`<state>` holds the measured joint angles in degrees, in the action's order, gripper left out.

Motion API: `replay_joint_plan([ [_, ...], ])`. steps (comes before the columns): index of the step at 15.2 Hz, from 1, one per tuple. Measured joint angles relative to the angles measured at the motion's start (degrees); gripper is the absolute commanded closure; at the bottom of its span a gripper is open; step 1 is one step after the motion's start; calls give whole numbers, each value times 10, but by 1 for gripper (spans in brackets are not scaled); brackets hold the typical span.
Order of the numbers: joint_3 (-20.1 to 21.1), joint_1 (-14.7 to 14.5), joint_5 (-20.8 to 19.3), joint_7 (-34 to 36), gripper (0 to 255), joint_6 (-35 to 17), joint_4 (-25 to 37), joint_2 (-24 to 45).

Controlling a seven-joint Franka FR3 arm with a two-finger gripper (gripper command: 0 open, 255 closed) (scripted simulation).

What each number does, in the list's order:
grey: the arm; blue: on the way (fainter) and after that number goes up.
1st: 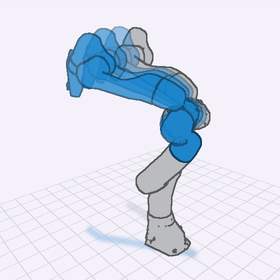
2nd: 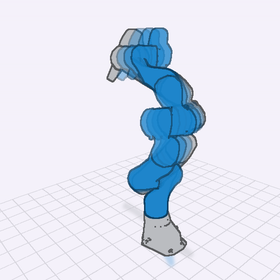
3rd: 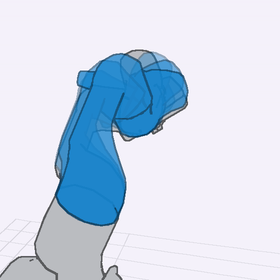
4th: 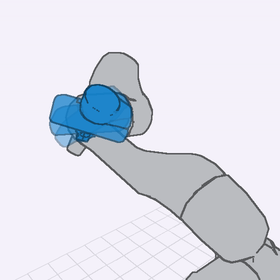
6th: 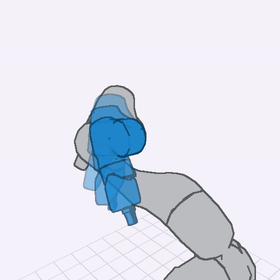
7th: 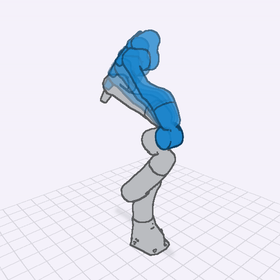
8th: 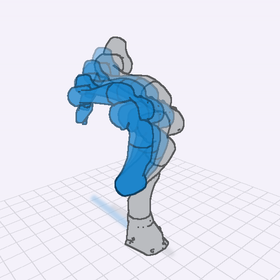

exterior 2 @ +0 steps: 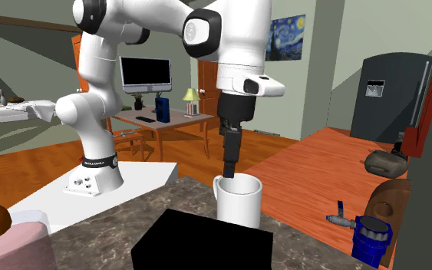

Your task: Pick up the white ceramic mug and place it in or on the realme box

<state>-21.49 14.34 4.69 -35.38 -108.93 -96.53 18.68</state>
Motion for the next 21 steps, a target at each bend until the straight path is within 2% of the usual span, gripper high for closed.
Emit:
replay_joint_plan([
  [3, 1, 30, 23, -24, 0, 14, 88, 81],
  [5, 1, 40, 27, -32, 0, 17, 111, 102],
  [12, 4, 46, 35, -39, 0, -23, 92, 125],
  [18, 5, 46, 36, -40, 0, -28, 89, 126],
  [19, 5, 46, 36, -40, 255, -28, 89, 126],
  [21, 5, 46, 36, -40, 255, -29, 89, 127],
])
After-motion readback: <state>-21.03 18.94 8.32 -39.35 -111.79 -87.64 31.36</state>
